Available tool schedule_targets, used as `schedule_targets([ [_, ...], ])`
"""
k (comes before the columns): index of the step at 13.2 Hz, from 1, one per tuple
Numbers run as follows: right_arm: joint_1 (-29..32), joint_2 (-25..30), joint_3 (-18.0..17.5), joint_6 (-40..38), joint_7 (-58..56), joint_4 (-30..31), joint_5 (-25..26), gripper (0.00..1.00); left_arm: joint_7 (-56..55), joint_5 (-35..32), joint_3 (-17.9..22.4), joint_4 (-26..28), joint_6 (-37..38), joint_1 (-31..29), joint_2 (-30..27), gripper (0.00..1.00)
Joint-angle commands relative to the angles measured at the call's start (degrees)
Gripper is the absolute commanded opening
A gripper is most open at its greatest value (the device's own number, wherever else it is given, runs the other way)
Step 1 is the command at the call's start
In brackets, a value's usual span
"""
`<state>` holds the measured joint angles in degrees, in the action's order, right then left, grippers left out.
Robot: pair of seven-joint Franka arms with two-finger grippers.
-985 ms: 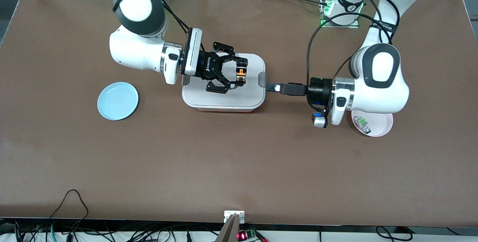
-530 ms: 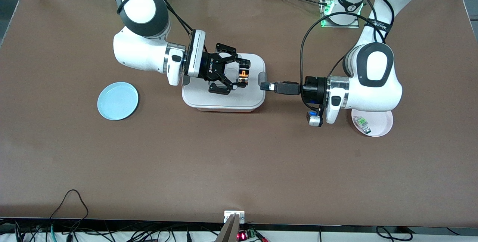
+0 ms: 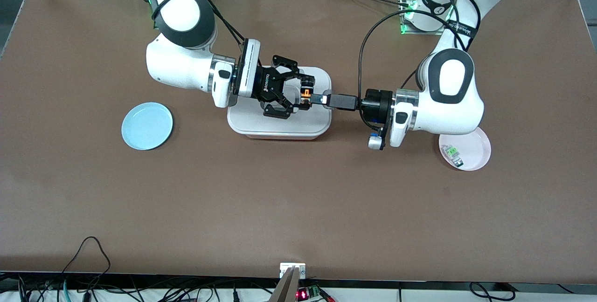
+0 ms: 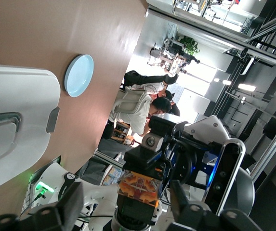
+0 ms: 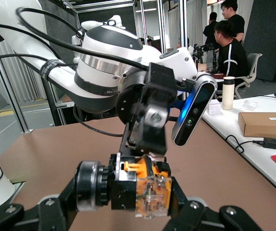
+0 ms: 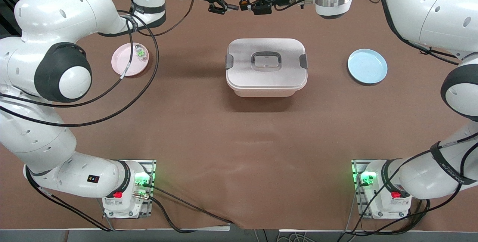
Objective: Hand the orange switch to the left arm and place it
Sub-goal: 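Close the left gripper on the switch while the right gripper holds it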
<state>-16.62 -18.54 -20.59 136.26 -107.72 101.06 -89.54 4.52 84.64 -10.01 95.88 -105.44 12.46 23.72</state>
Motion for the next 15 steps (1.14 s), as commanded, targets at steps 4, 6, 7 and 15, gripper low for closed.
schedule_targets([
  [4, -0.6, -1.1, -0.4, 1.4, 0.1, -1.7, -1.1, 0.37, 5.5, 0.8, 0.3, 1.3, -0.6, 0.7, -0.9, 0.05],
  [6, -0.6, -1.2, -0.4, 1.5, 0.1, -1.7, -1.2, 0.37, 5.4, 0.8, 0.3, 1.3, -0.6, 0.8, -0.9, 0.00],
  [7, -0.6, -1.2, -0.4, 1.6, 0.1, -1.7, -1.2, 0.37, 5.5, 0.8, 0.3, 1.3, -0.6, 0.8, -0.9, 0.00],
  [15, -0.1, -0.8, -0.3, 1.0, 6.2, -1.7, -1.2, 1.00, 5.4, 0.6, 0.4, 1.2, -0.3, 0.3, -1.0, 0.00],
])
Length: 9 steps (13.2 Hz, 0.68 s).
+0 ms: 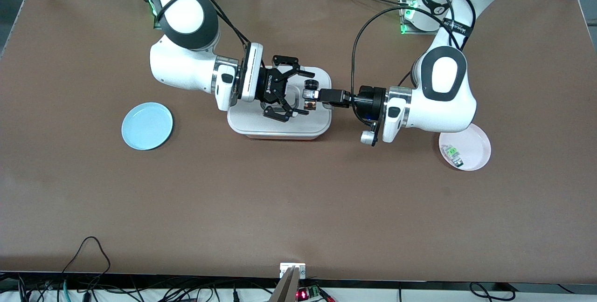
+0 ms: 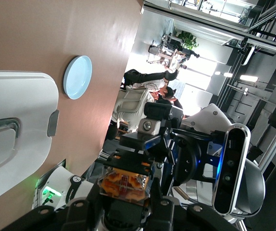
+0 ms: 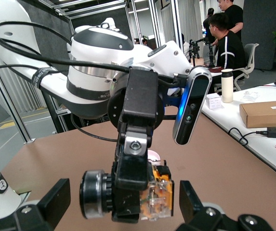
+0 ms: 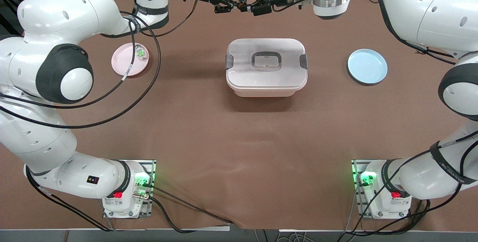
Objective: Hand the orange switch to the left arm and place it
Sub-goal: 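Close the left gripper on the switch while the right gripper holds it, then open the right gripper and withdraw while the left gripper pulls the switch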
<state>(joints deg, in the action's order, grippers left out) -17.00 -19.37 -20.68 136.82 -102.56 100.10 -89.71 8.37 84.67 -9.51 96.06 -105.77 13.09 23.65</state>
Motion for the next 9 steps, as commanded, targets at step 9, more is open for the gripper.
schedule_targets([
  [9, 6.6, 2.8, 0.1, -5.1, 10.8, 3.0, 11.2, 1.00, 1.5, -1.9, 0.0, 0.4, -0.1, -0.3, -0.9, 0.00],
])
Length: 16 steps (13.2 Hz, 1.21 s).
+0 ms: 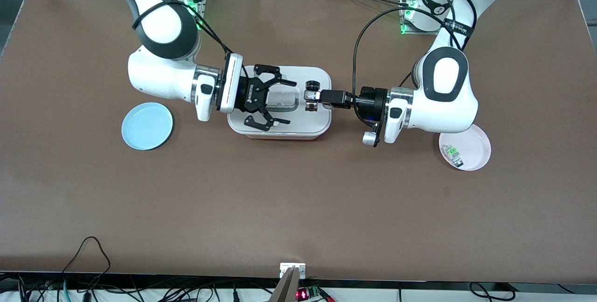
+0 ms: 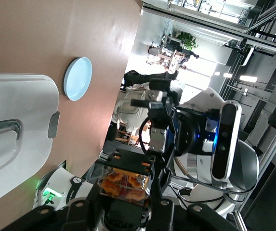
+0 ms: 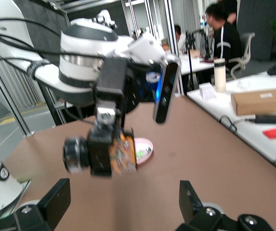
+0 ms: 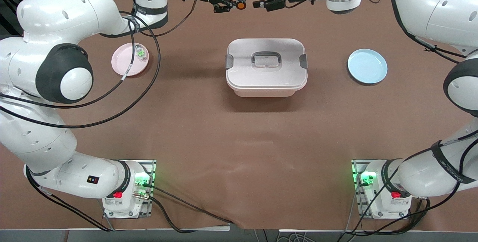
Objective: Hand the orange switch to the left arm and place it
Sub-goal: 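Open the right gripper and withdraw while the left gripper pulls the switch, then lower the switch onto the pink plate while the right arm retracts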
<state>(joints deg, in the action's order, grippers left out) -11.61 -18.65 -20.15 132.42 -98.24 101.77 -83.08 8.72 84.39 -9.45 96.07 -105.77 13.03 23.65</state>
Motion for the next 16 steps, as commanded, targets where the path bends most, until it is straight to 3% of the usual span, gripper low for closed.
schedule_targets([
  [1, 2.0, 2.2, -0.4, -0.7, 11.5, 1.2, 7.5, 1.00, 1.0, -3.3, -0.1, 0.0, -0.1, -0.2, -0.9, 0.00],
  [4, 3.4, 3.0, -0.3, -0.7, 24.6, 1.2, 14.8, 1.00, 0.5, -3.6, -0.2, 0.0, 0.0, -0.2, -1.0, 0.00],
  [6, 4.7, 3.4, -0.2, -0.7, 35.9, 1.2, 22.7, 1.00, 0.5, -6.0, 0.0, -0.4, 0.0, -0.1, -0.9, 0.00],
  [8, 4.9, 3.7, 0.2, -0.7, 49.2, 1.2, 29.3, 1.00, 0.4, -12.8, -0.1, -2.5, 0.1, -0.3, -0.8, 0.00],
  [11, 5.0, 4.0, 0.2, -0.8, 73.4, 0.7, 49.8, 1.00, 0.4, -21.3, -0.2, -3.1, 0.1, 0.0, -1.0, 0.00],
  [12, 5.1, 4.2, 0.3, -1.7, 80.6, 0.6, 54.3, 1.00, 0.5, -24.5, -0.2, -3.1, 1.3, -0.1, -1.2, 0.00],
  [16, 5.2, 7.3, 4.7, -11.0, 93.6, 0.4, 66.3, 1.00, 1.6, -44.4, 0.0, -10.6, 17.7, -0.7, -1.1, 0.00],
])
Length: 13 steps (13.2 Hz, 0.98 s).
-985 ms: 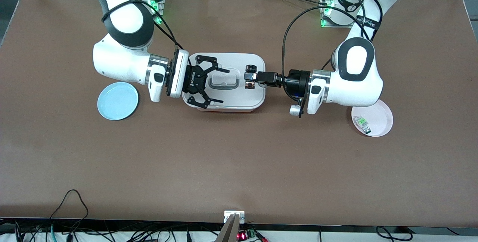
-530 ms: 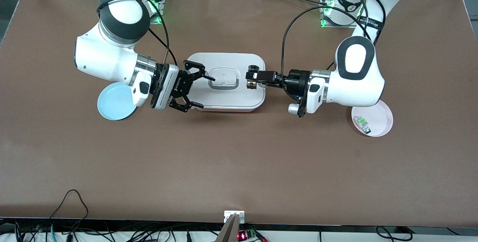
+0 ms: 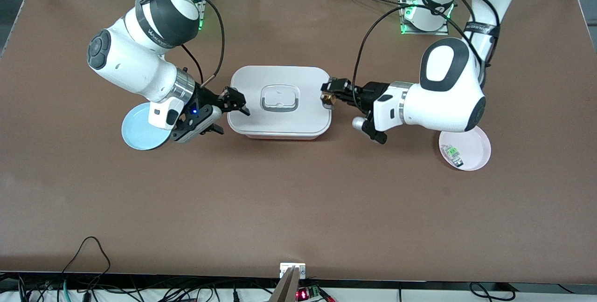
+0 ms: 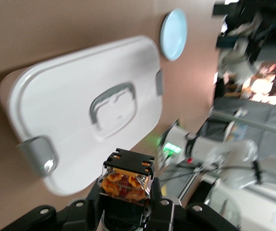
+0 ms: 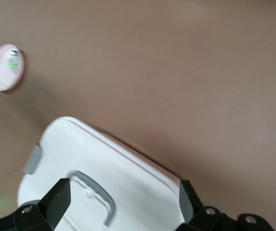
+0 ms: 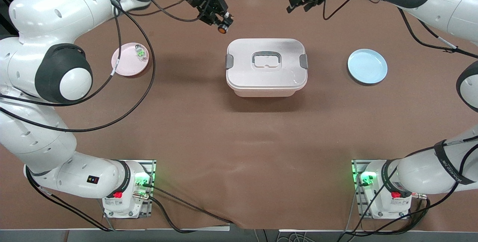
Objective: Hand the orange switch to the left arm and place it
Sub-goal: 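Lower the switch onto the pink plate while the right arm retracts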
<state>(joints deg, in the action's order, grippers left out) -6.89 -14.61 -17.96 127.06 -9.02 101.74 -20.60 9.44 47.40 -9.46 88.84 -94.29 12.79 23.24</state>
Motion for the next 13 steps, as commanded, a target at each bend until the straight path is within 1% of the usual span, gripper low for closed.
schedule_targets([
  [1, 0.5, 4.2, 4.7, -9.3, 7.1, -0.5, 5.4, 1.00, 3.1, -10.5, -0.1, -4.2, 8.9, -0.5, -0.7, 0.00],
  [2, 0.5, 4.7, 5.5, -13.2, 9.1, -2.2, 7.9, 1.00, 6.7, -14.2, -0.2, -4.6, 12.0, -0.2, -0.7, 0.00],
  [3, 0.5, 4.7, 6.0, -17.2, 10.5, -4.1, 11.6, 1.00, 10.4, -18.5, -0.3, -4.7, 14.8, 0.0, -0.8, 0.00],
  [4, 0.6, 4.7, 6.1, -20.9, 12.1, -5.8, 14.2, 1.00, 14.1, -23.2, -0.6, -4.7, 17.4, 0.0, -1.1, 0.00],
  [6, 0.5, 4.2, 6.3, -28.9, 20.4, -10.1, 16.5, 1.00, 23.9, -31.5, -0.4, -4.6, 21.1, -0.6, -1.8, 0.00],
  [7, 0.4, 3.8, 6.3, -33.1, 22.1, -13.1, 18.9, 1.00, 29.3, -37.8, -0.2, -3.9, 21.4, -0.7, -1.7, 0.00],
  [8, 0.4, 3.3, 6.3, -35.5, 22.3, -14.7, 19.7, 1.00, 33.0, -44.4, -0.2, -3.2, 19.9, -0.6, -0.6, 0.00],
  [9, 1.0, 3.2, 6.6, -36.1, 22.1, -14.8, 19.9, 1.00, 34.5, -47.6, -0.2, -3.3, 19.7, -1.0, -0.7, 0.00],
  [10, 2.4, 3.1, 8.0, -36.4, 21.8, -14.6, 20.0, 1.00, 34.9, -50.2, 0.1, -3.6, 19.8, -1.0, -0.8, 0.00],
  [11, 3.6, 3.3, 10.0, -36.1, 21.7, -13.9, 20.0, 1.00, 34.9, -56.5, -0.2, -3.2, 18.9, -1.0, -0.6, 0.00],
  [12, 4.5, 3.3, 12.4, -35.7, 21.0, -13.2, 20.1, 1.00, 35.1, -61.0, -0.3, -1.8, 16.2, -1.2, 0.1, 0.00],
  [13, 4.5, 3.2, 15.5, -35.5, 18.7, -13.2, 20.2, 1.00, 36.9, -63.2, -0.1, 1.0, 11.8, -2.4, 0.4, 0.00],
])
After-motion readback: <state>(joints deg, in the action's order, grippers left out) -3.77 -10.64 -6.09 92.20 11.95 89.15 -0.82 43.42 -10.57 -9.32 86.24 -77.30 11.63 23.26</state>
